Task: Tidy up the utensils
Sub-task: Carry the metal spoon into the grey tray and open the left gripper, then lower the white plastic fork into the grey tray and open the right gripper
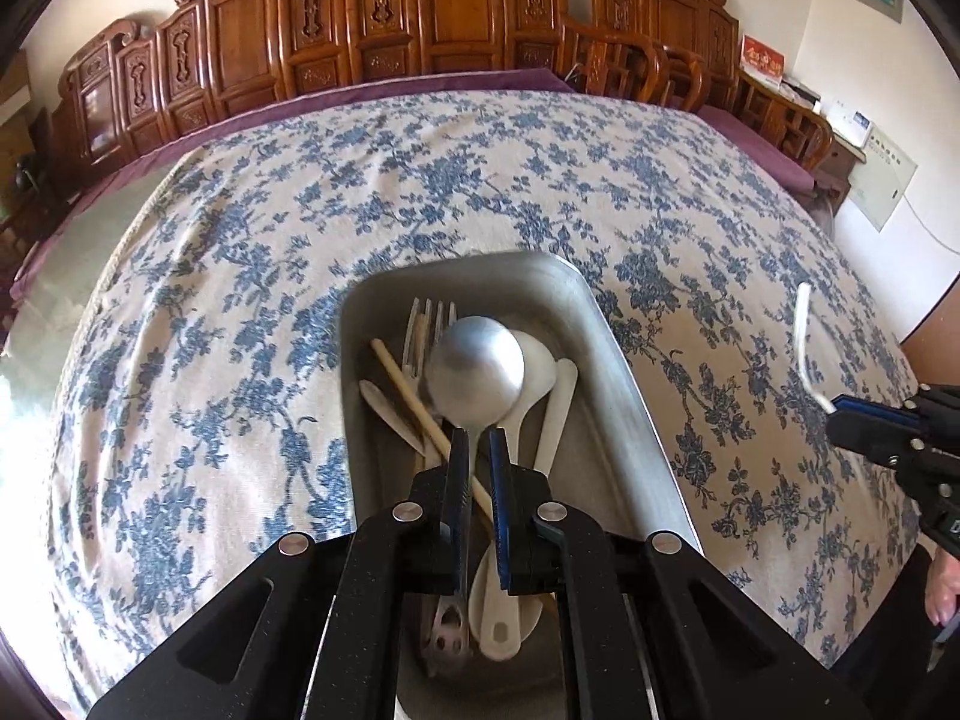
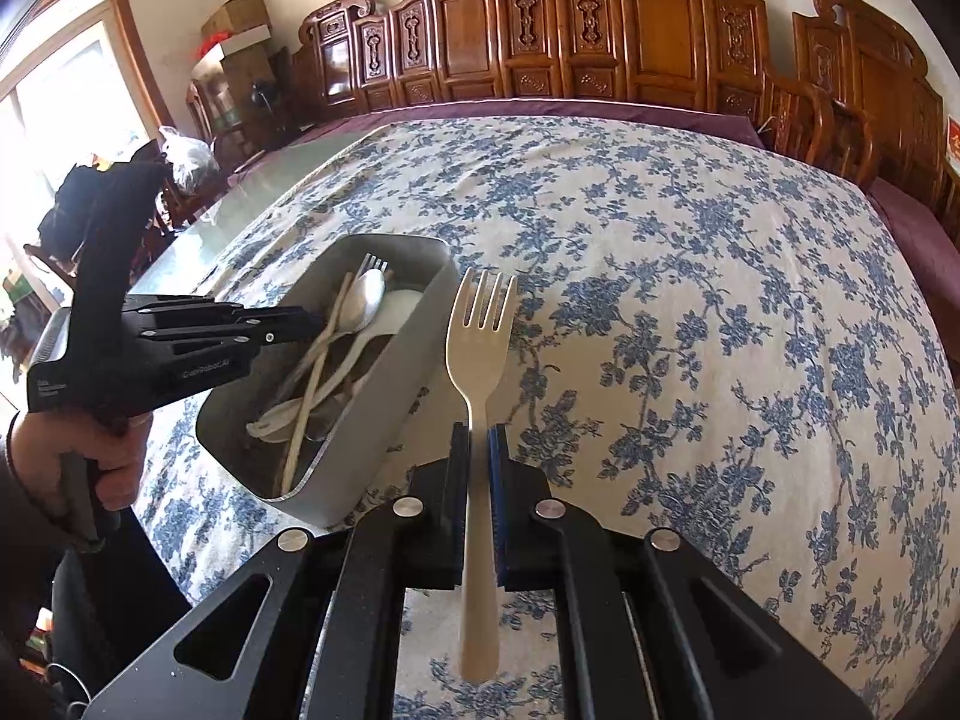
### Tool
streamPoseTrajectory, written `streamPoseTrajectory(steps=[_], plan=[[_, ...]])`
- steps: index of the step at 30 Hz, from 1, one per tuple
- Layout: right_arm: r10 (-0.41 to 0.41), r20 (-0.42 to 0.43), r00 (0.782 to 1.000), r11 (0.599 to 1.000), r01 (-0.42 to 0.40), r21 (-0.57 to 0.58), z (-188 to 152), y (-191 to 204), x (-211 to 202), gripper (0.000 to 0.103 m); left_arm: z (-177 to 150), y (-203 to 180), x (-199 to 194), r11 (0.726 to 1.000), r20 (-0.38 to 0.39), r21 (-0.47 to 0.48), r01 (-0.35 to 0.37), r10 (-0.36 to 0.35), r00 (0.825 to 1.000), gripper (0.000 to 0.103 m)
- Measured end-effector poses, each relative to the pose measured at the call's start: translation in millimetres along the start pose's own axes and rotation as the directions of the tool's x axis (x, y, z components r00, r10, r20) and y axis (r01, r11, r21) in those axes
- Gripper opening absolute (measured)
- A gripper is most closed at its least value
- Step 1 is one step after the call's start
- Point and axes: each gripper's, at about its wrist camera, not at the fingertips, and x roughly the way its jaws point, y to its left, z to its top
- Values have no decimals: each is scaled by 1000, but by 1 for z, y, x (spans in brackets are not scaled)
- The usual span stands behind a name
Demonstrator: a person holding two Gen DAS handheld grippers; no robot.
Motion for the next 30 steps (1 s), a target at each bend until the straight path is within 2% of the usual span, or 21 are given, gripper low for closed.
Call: streamPoseTrajectory(steps=[13,30], plan=[[45,5,999,998,-45,-41,23,46,13,8,-3,28,-44,1000,78,-24,1,1,997,6],[127,-11,992,992,-127,16,58,89,54,8,-15,62,-60,997,102,-78,-13,21,995,6]])
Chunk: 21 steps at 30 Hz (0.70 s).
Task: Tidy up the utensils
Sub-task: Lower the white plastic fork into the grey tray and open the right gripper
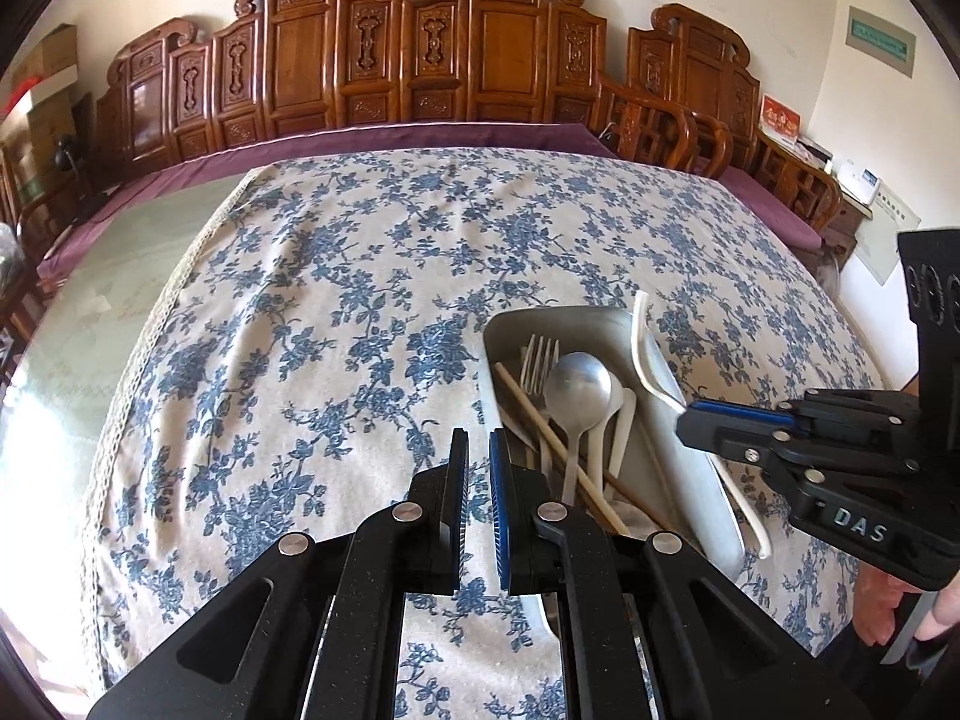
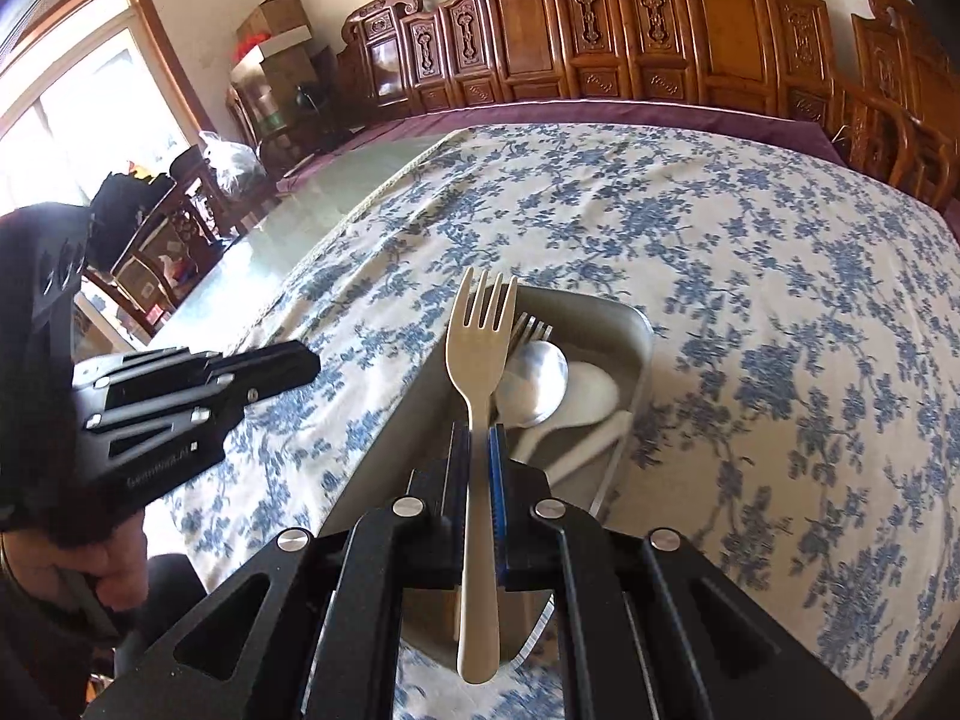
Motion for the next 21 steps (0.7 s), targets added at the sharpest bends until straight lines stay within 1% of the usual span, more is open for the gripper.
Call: streamPoseTrajectory(steps=[5,11,16,21], plan=[[-22,-23,999,999,22,24,4,-1,22,8,-3,5,0,1000,-4,-10,-1,1,1000,6],[-90,-54,994,995,92,34,-1,-11,46,8,-5,5,1,1000,-7,-13,5,-5,1000,6],[-117,-61,991,992,119,28,-4,-16,54,9,-6,3,3,1000,-10,-13,10,-10,1000,6],[-109,-42,993,994,110,23,-6,-16,49,9,-8,-2,0,1000,-9,-11,10,-10,1000,6]])
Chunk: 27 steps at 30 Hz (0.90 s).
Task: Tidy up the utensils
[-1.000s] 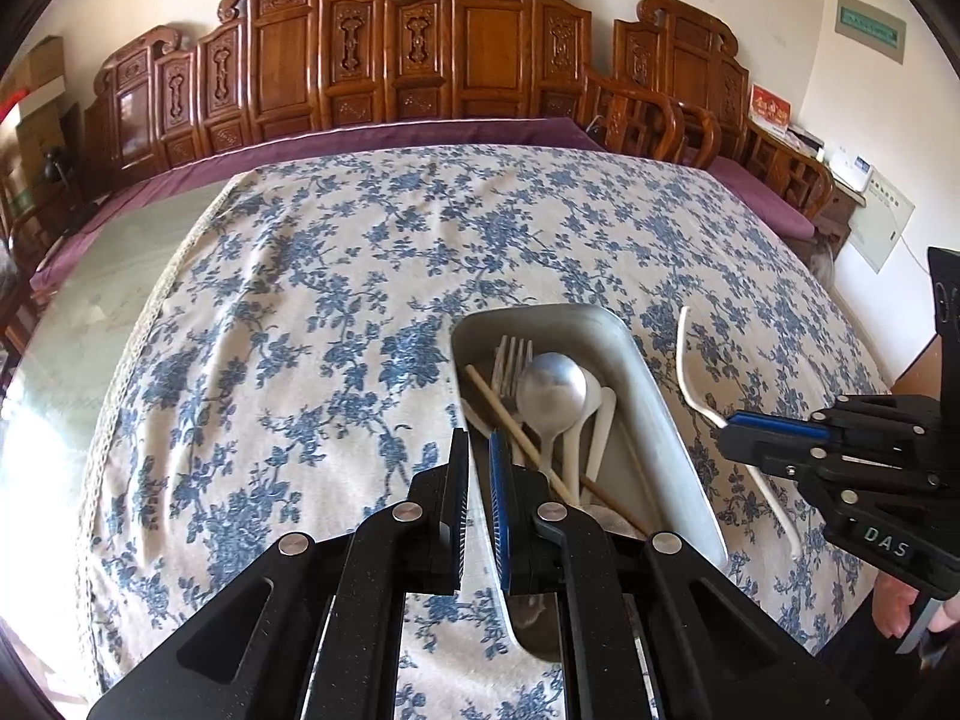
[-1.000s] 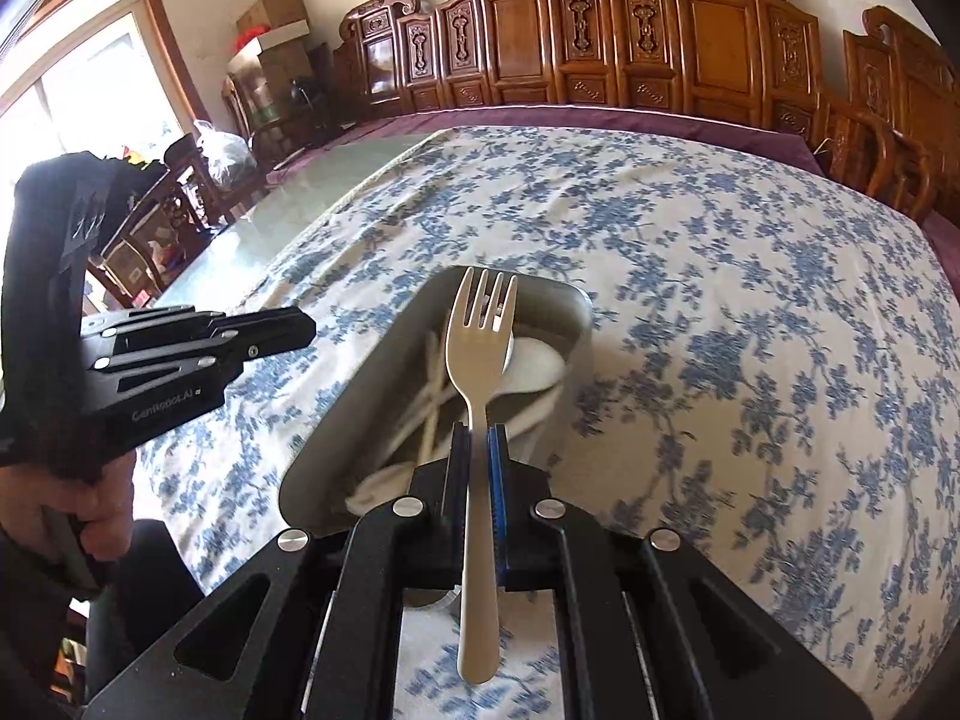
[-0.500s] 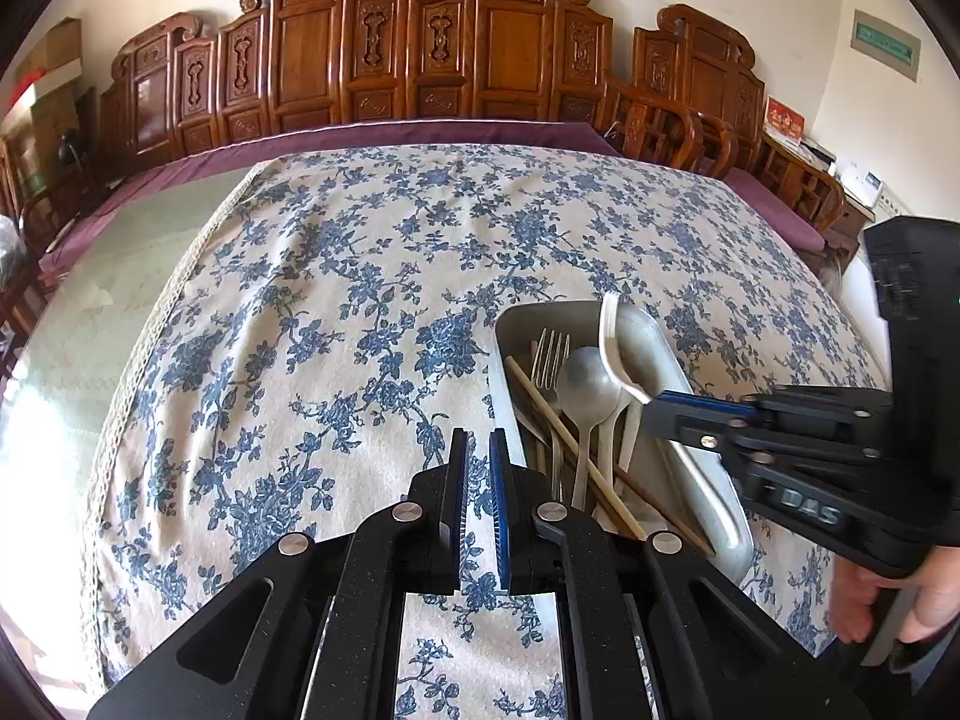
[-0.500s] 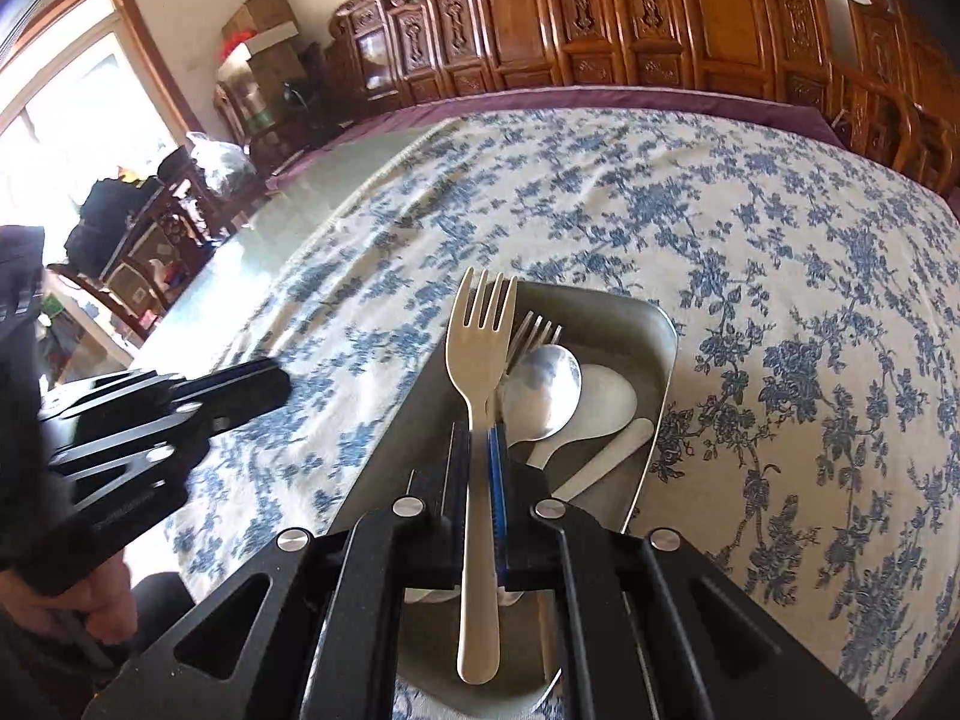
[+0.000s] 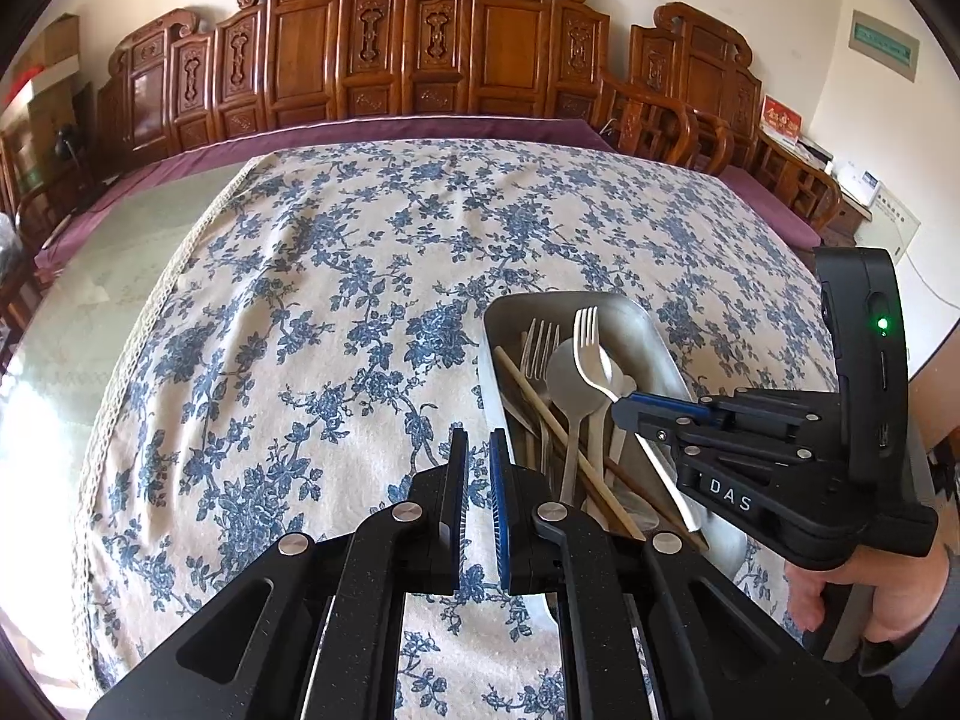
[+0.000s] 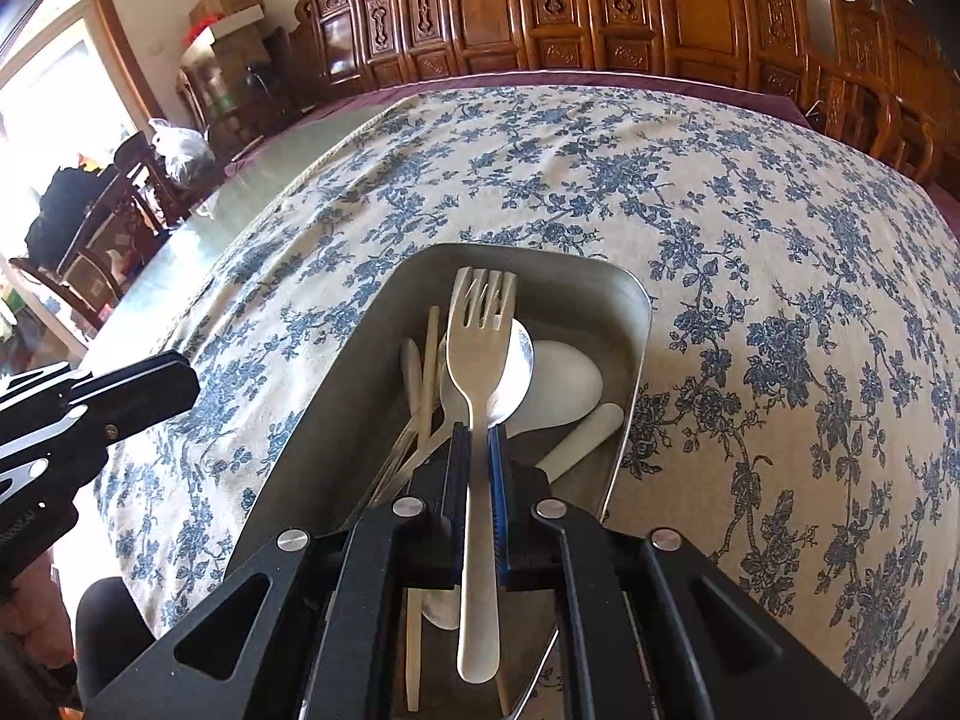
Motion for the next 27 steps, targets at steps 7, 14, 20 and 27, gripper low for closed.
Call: streamPoseTrajectory(steps=[7,14,20,27], plan=[[24,44,999,1000,-23,-4,-4,0,-24,20,-2,-9,-11,1000,9,11,-2,2,1000,6],[-11,136,991,999,16,-34,-27,-4,-86,37,-7,-27,-33,1000,46,23,-2,1,999,27],[-73,198,978,997,72,12,-53,-18,-142,66,-14,-46,-53,1000,78,28,-5,3,997,66],[-166,261,951,986,153,67,-77,-35,-194,95,-20,-71,-79,1000,110,30,-6,2,994,89]])
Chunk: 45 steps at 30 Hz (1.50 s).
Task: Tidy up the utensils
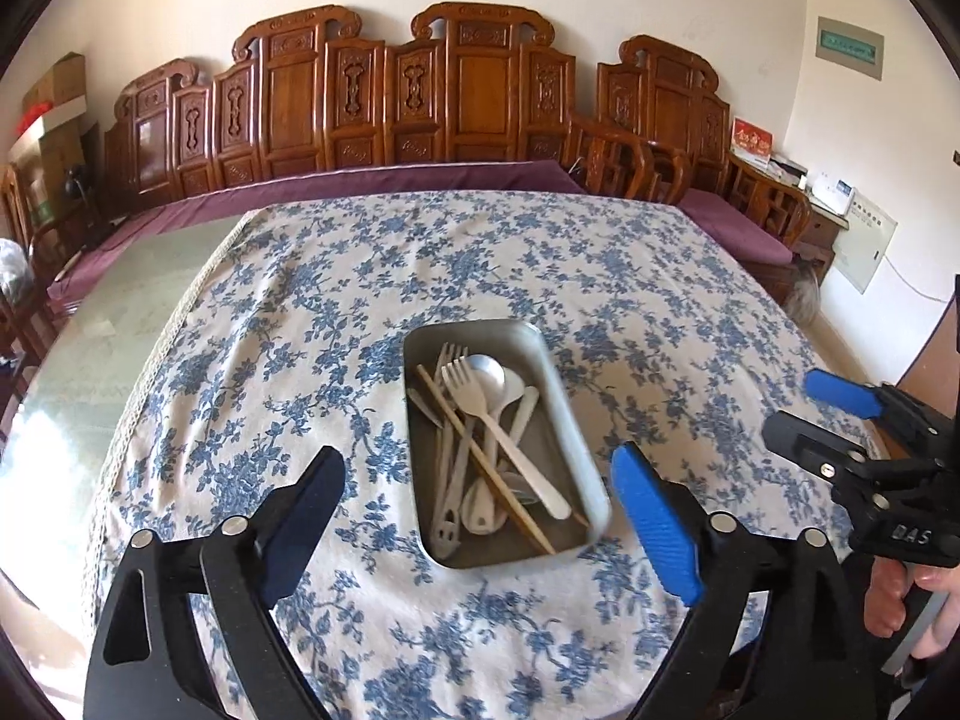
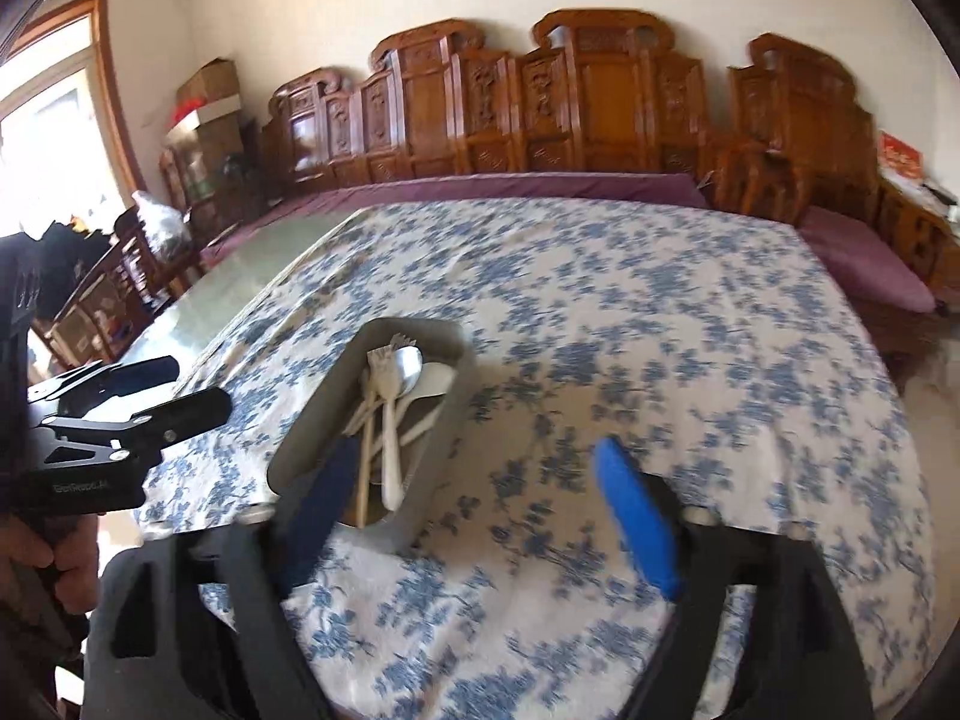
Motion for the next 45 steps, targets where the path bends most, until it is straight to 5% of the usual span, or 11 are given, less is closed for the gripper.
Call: streamPoseTrajectory(steps=[10,22,45], plan=[[-60,99,993,998,57,29,4,-12,-66,100,10,-32,-54,1000,92,16,19,-20,996,95],[-101,287,953,994,111,-20,29,7,-147,100,28,-61,-133,999,247,46,-8,-4,969,95],[-114,322,940,993,117,10,25,5,-167,100,22,-62,-148,998,277,29,-53,43,960,95]])
